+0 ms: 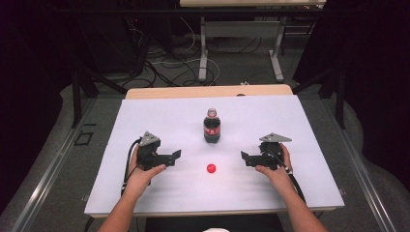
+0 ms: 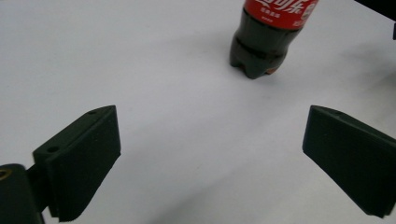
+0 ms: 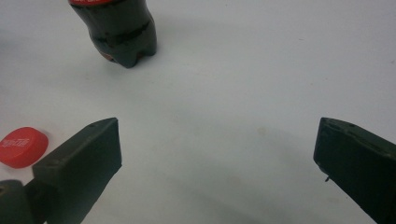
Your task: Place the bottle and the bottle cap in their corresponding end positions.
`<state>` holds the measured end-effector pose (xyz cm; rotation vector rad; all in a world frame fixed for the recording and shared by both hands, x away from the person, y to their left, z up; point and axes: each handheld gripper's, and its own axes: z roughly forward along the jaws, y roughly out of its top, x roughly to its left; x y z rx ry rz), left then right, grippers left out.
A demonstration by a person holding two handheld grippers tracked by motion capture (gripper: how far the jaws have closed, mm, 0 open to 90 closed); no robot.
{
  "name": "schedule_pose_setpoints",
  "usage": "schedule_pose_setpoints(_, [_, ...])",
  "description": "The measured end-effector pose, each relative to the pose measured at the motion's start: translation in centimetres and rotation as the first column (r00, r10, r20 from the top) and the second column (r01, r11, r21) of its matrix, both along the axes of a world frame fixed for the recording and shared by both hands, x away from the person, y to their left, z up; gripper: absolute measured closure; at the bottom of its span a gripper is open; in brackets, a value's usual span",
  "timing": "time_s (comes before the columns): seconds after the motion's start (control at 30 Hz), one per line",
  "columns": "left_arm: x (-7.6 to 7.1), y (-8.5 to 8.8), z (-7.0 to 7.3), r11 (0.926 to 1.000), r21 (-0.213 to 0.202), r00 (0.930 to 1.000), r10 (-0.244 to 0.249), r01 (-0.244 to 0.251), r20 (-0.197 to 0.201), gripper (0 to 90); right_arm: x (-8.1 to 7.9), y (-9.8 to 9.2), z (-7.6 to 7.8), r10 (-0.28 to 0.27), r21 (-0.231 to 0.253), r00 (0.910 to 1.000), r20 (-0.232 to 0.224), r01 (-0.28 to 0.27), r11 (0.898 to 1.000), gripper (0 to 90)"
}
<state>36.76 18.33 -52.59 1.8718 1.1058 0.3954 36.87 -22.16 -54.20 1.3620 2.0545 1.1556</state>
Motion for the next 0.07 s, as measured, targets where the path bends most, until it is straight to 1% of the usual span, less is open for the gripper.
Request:
schedule_pose_setpoints(0.03, [-0.02,0.4,-0.02,1.0,0.006,1.0,0.004,-0.004,0.004,1.8,0.01,-0.04,-0.03,-0.003,-0.001,1.0,-0.001,0.003,1.0,0.6])
schedule_pose_setpoints(0.07, [-0.05,0.83,-0.09,0.9999,0.0,0.9999,0.01,-0.01,-0.002,0.6,0.06,-0.07,-0.1,-0.002,0.001,1.0,-0.002,0.002,1.0,0.6])
